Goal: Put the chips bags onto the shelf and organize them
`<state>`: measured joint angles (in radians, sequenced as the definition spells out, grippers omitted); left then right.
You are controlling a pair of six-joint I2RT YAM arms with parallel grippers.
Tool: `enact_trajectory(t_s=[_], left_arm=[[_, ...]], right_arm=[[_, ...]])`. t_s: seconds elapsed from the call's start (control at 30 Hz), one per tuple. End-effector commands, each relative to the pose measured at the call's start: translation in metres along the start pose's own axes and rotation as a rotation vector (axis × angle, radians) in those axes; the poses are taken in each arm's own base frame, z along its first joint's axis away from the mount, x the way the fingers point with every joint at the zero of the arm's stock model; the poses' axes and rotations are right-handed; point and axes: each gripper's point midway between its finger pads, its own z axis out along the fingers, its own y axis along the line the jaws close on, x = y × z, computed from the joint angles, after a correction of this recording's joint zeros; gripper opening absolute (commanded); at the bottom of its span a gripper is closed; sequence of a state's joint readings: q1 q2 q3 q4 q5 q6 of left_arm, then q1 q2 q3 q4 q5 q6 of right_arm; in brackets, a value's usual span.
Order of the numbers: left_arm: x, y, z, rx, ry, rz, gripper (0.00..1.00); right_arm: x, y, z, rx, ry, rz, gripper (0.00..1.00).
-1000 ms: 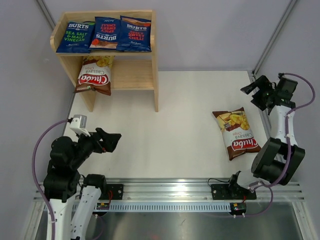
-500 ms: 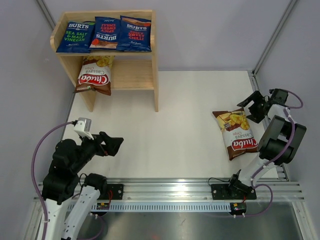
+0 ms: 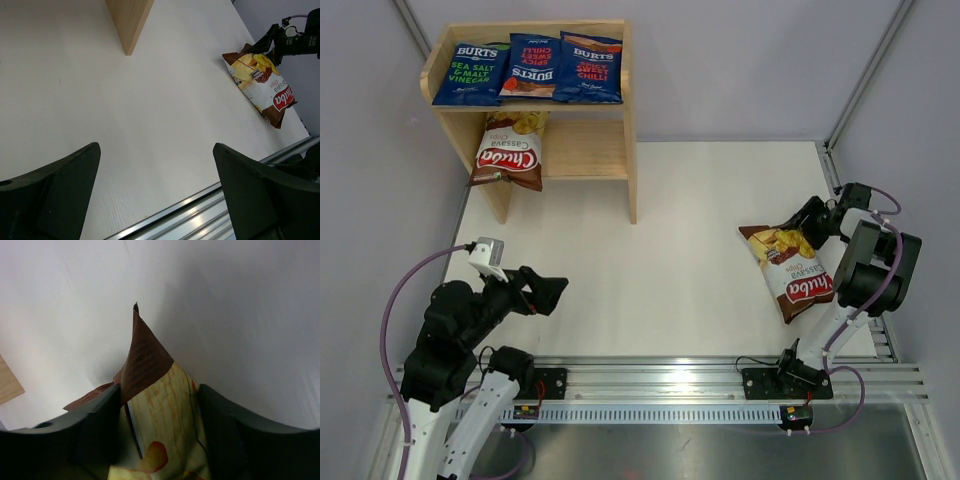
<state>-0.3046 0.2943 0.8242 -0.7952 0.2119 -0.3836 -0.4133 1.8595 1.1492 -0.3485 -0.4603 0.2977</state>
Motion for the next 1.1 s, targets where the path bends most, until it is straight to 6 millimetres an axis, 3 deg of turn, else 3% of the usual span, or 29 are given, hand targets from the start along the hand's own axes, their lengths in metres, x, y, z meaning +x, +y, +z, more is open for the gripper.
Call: enact_trajectory(t_s=[0.0, 0.03, 0.1, 0.17, 0.2, 0.23, 0.3, 0.37, 0.43, 0.47, 0.53, 0.63, 0.77, 0.8, 0.83, 0.9, 0.93, 0.97, 1.0, 1.03, 1.07], left_arm=[[-0.009, -0.001, -0.003, 0.003, -0.039, 0.026, 0.99], [-0.009, -0.001, -0.003, 0.000, -0.040, 0.024, 0.99], [-0.009, -0.001, -0.002, -0.003, -0.038, 0.024, 0.99], [-0.009, 0.000, -0.001, -0.006, -0.033, 0.019, 0.99], [-0.009, 0.000, -0.001, -0.010, -0.033, 0.018, 0.99], [-0.009, 0.001, -0.001, -0.013, -0.032, 0.016, 0.99], [-0.009, 0.001, 0.000, -0.015, -0.028, 0.013, 0.99], [-0.008, 0.002, 0.001, -0.020, -0.024, 0.009, 0.99], [-0.008, 0.004, 0.002, -0.028, -0.024, 0.005, 0.99], [-0.008, 0.005, 0.005, -0.036, -0.021, -0.002, 0.99], [-0.008, 0.008, 0.008, -0.054, -0.017, -0.016, 0.99], [-0.002, 0.008, 0.021, -0.050, 0.031, -0.061, 0.99], [0.016, -0.006, 0.050, 0.058, 0.100, -0.160, 0.99], [0.011, -0.016, 0.059, 0.128, 0.073, -0.169, 0.99], [0.027, -0.016, 0.069, 0.146, 0.110, -0.216, 0.99], [0.022, -0.029, 0.083, 0.219, 0.059, -0.227, 0.99], [0.039, -0.036, 0.090, 0.251, 0.097, -0.266, 0.99], [0.025, -0.045, 0.097, 0.293, 0.015, -0.266, 0.99], [0.028, -0.063, 0.097, 0.362, 0.009, -0.268, 0.99], [0.043, -0.064, 0.107, 0.368, 0.028, -0.287, 0.99], [0.026, -0.074, 0.111, 0.403, -0.069, -0.279, 0.99]], right_arm=[[-0.011, 0.003, -0.011, 0.020, -0.086, 0.028, 0.60], [-0.006, -0.003, -0.012, 0.043, -0.095, 0.051, 0.56], [-0.016, 0.003, -0.020, 0.033, -0.173, 0.086, 0.49], [-0.003, -0.003, -0.018, 0.035, -0.185, 0.133, 0.42], [-0.011, 0.004, -0.022, 0.003, -0.237, 0.163, 0.37], [0.000, 0.000, -0.019, 0.000, -0.231, 0.189, 0.32], [-0.009, 0.011, -0.023, -0.060, -0.289, 0.225, 0.27], [-0.002, 0.011, -0.025, -0.076, -0.305, 0.267, 0.15], [0.001, 0.012, -0.026, -0.099, -0.330, 0.351, 0.11], [-0.007, 0.021, -0.034, -0.146, -0.376, 0.397, 0.03], [0.002, 0.021, -0.035, -0.170, -0.388, 0.467, 0.01], [0.000, 0.035, -0.046, -0.237, -0.425, 0.579, 0.01], [-0.006, 0.066, -0.066, -0.332, -0.469, 0.720, 0.00], [-0.008, 0.070, -0.069, -0.334, -0.492, 0.747, 0.00], [-0.004, 0.082, -0.070, -0.353, -0.481, 0.757, 0.00], [-0.009, 0.094, -0.080, -0.376, -0.517, 0.841, 0.00], [-0.003, 0.112, -0.084, -0.406, -0.506, 0.840, 0.00], [-0.003, 0.119, -0.086, -0.420, -0.510, 0.876, 0.00], [-0.007, 0.128, -0.090, -0.425, -0.532, 0.888, 0.00], [0.000, 0.142, -0.092, -0.437, -0.521, 0.881, 0.00], [0.000, 0.145, -0.092, -0.431, -0.537, 0.914, 0.00]])
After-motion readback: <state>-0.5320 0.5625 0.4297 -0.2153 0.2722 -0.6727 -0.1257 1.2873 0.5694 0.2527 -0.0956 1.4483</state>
